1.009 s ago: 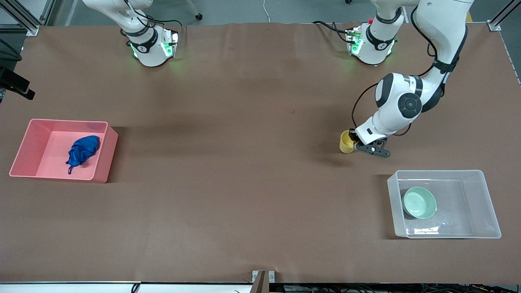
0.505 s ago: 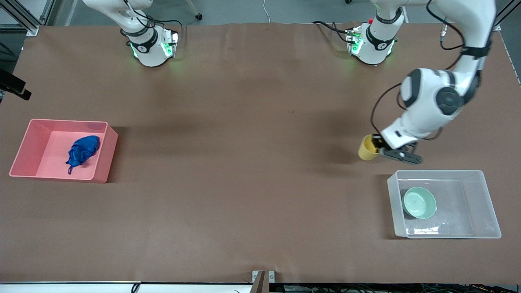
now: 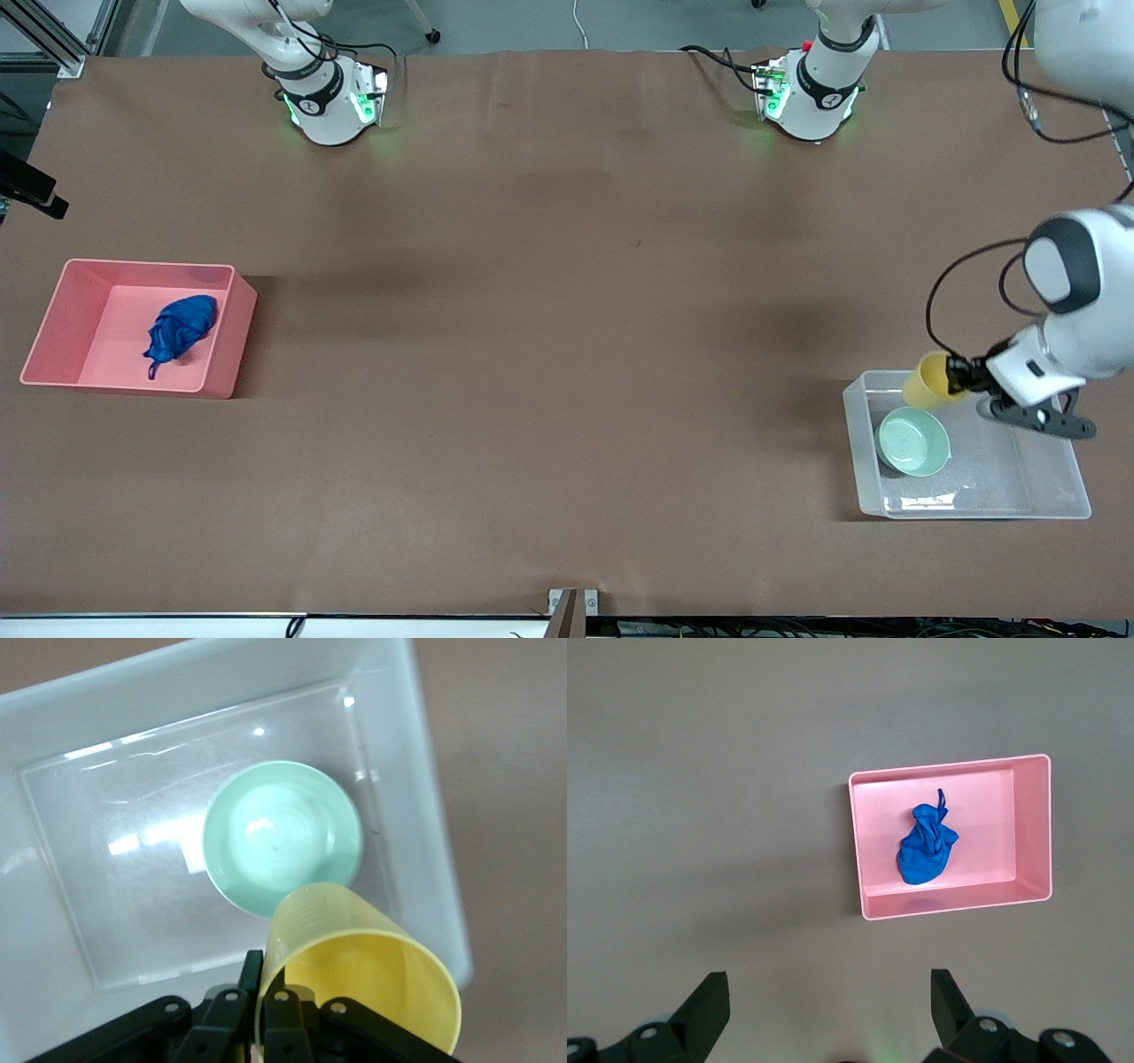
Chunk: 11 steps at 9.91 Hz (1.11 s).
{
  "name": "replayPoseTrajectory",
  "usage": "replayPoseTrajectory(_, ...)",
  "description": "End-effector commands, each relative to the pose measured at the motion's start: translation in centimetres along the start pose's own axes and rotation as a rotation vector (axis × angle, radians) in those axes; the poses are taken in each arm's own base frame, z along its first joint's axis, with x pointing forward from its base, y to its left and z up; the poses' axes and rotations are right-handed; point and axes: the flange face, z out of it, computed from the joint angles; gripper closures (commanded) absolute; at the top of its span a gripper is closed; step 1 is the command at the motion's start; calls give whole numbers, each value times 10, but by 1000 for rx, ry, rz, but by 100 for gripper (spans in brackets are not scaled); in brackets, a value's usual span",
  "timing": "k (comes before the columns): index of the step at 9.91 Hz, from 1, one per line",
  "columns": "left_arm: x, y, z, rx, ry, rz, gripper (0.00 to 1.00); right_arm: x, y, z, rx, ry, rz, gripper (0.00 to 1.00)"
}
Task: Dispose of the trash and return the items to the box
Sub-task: 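Carry the yellow cup into the bowl in the clear box, left gripper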
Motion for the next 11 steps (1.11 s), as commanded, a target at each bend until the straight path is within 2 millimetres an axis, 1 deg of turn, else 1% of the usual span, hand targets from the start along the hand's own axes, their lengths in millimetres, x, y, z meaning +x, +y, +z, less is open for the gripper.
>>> replayPoseTrajectory(1, 18, -24, 62, 27, -49, -12, 99, 0, 1, -3, 9, 3, -6, 0)
replayPoseTrajectory(2, 21, -26, 75, 42, -24, -18, 97, 0, 0, -3, 9, 2, -8, 0)
replayPoseTrajectory(3, 21, -26, 83, 45, -16, -22, 86, 0, 0, -3, 9, 2, -8, 0)
replayPoseTrajectory(4, 21, -25, 81, 25, -5, -43, 37, 0, 0, -3, 9, 2, -9, 0)
replayPoseTrajectory(5, 22, -27, 71, 7, 17, -58, 0, 0, 0, -3, 9, 2, -8, 0)
replayPoseTrajectory(6, 21, -32, 42, 11, 53, -70, 0, 0, 0, -3, 9, 2, -8, 0)
replayPoseTrajectory(7, 21, -31, 13, 10, 86, -79, 0, 0, 0, -3, 9, 2, -8, 0)
replayPoseTrajectory(8, 15, -26, -13, 9, 110, -103, 0, 0, 0, -3, 9, 2, -8, 0)
replayPoseTrajectory(9, 3, -18, -38, 4, 127, -134, 0, 0, 0, -3, 9, 2, -8, 0)
replayPoseTrajectory(11, -30, 3, -89, -8, 161, -184, 0, -1, 0, -4, 9, 3, -8, 0)
